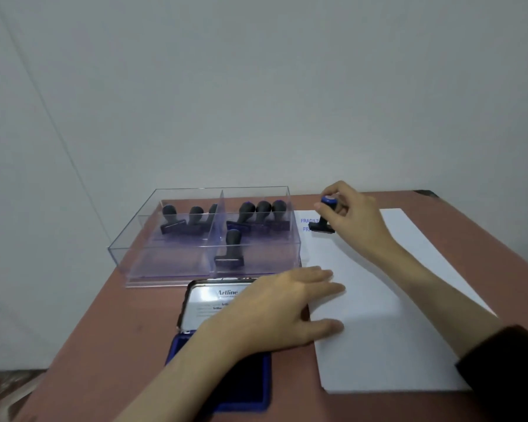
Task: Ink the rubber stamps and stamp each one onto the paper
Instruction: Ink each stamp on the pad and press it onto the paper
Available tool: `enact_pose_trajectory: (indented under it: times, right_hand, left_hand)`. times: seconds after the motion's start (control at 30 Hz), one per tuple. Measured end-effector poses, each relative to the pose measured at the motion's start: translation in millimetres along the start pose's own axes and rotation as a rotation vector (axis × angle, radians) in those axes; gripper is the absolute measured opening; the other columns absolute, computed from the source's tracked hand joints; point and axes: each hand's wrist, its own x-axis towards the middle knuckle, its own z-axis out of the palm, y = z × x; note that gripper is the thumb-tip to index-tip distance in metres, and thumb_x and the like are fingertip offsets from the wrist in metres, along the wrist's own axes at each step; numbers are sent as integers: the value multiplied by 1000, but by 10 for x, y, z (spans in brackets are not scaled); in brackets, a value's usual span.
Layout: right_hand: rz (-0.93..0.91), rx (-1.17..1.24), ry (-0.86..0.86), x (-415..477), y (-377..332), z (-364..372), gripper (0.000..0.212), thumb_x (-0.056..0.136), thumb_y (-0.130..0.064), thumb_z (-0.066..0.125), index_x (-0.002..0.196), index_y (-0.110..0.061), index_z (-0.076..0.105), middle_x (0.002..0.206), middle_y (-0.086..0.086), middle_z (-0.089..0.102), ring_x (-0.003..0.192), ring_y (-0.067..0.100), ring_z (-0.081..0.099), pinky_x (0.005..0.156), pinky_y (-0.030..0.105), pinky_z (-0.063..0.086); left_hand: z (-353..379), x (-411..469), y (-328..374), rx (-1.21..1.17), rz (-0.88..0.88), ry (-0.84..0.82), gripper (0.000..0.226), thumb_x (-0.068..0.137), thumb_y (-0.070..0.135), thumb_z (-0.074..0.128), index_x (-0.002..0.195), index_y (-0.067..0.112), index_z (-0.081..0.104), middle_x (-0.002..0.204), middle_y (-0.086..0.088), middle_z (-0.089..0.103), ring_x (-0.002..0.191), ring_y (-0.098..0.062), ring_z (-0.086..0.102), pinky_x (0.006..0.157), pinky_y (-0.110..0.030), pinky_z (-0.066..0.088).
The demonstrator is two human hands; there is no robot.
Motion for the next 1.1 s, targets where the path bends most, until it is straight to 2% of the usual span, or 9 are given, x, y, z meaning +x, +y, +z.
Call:
enact_pose_trajectory:
  times: [0.1,0.37,0.53,1.1]
  right_hand:
    - [-35,3,-26,6,17,61,13,84,-17,66,84,-10,55,50,-6,44,50,6,42,52,13,34]
    - [-70,-4,-77,1,46,105,17,84,-17,66,80,-10,50,49,-5,45,51,11,39,51,16,33]
    - [-77,-42,-100,-25,99,141,22,85,-19,65,82,-4,49,56,-2,50,54,13,38,52,17,34]
    - [-123,-39,-74,-48,108,170,20,84,-15,65,81,-7,47,56,-4,45,54,14,33,50,18,31]
  left_hand:
    - [0,1,-2,9,10,-22,51,88,53,49,136,37,42,148,16,32,135,2,24,109,-26,29]
    - [16,9,-9,7,7,-32,52,88,54,48,137,38,41,149,16,30,136,0,23,108,-23,25]
    - [21,7,-14,-2,4,-30,52,88,55,48,137,38,40,150,16,30,136,1,22,109,-22,23]
    - [22,13,-17,9,4,-33,52,88,56,47,136,40,40,149,18,29,135,3,21,107,-20,24]
